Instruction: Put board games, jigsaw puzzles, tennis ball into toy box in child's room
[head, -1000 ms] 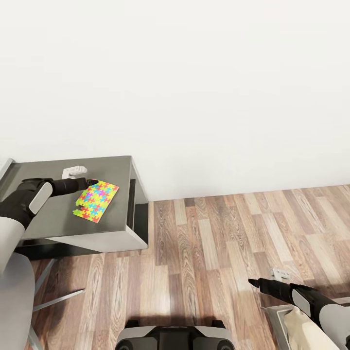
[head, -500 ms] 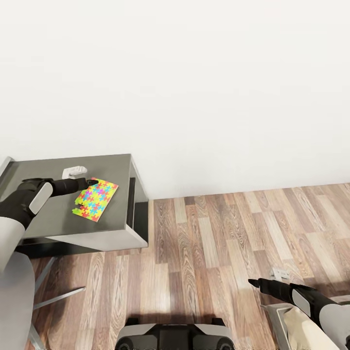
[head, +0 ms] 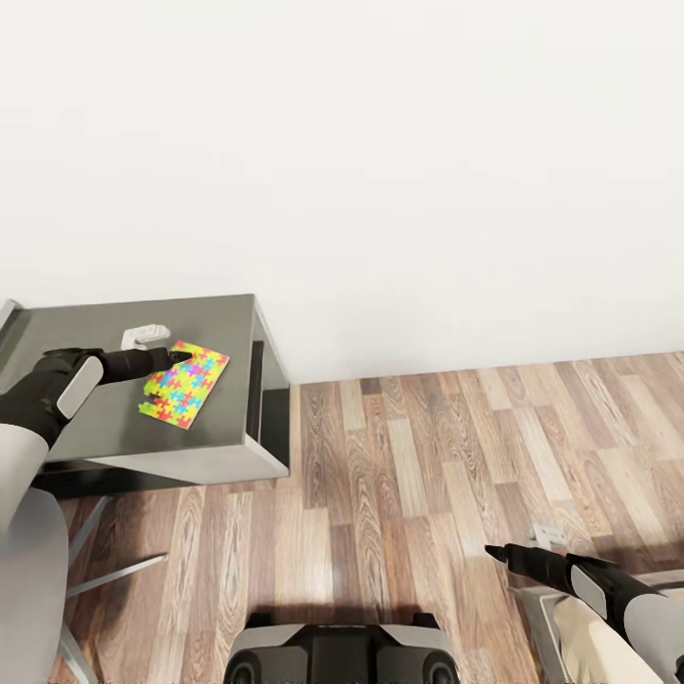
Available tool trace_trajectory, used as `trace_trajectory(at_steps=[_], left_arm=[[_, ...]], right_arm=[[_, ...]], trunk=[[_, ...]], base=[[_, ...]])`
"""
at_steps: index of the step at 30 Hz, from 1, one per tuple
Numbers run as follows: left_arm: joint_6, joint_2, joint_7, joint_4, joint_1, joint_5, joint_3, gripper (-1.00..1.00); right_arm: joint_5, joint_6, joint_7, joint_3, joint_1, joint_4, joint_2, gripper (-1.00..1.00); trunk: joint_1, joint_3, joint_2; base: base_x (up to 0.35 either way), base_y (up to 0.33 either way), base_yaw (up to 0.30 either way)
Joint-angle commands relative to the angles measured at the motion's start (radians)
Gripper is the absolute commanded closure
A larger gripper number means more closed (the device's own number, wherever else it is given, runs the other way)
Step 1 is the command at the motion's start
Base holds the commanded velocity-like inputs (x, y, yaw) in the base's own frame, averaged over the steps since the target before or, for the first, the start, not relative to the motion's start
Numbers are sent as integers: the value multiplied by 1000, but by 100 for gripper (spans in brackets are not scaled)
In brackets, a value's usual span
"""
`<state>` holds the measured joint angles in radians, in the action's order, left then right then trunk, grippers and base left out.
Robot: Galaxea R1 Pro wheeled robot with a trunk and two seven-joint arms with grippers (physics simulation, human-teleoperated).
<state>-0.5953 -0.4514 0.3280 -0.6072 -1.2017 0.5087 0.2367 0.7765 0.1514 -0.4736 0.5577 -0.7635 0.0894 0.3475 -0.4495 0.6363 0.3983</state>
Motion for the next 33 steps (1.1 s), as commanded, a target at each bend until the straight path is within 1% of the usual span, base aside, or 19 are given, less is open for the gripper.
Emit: trace_trajectory(at_steps=[1,6,19,28,33], left_arm=[[-3,-1,0,0,-1,4,4,-100],[-3,-1,0,-1,-1,4,5,-100],[-4,-1,0,0,-1,4,4,-100],[-4,-1,0,0,-1,4,5,-100],[-4,-1,0,0,-1,4,6,-100]], right_arm=[[10,7,-2,5,0,1,1,-100],[10,7,-2,5,0,1,1,-100],[10,7,-2,5,0,1,1,-100],[10,7,-2,5,0,1,1,-100],[10,7,-2,5,0,1,1,-100]], trunk=[[0,3,2],[0,8,2],[0,10,2],[0,18,2],[0,18,2]], base=[[0,0,0],[0,0,0],[0,0,0],[0,0,0],[0,-83,0]])
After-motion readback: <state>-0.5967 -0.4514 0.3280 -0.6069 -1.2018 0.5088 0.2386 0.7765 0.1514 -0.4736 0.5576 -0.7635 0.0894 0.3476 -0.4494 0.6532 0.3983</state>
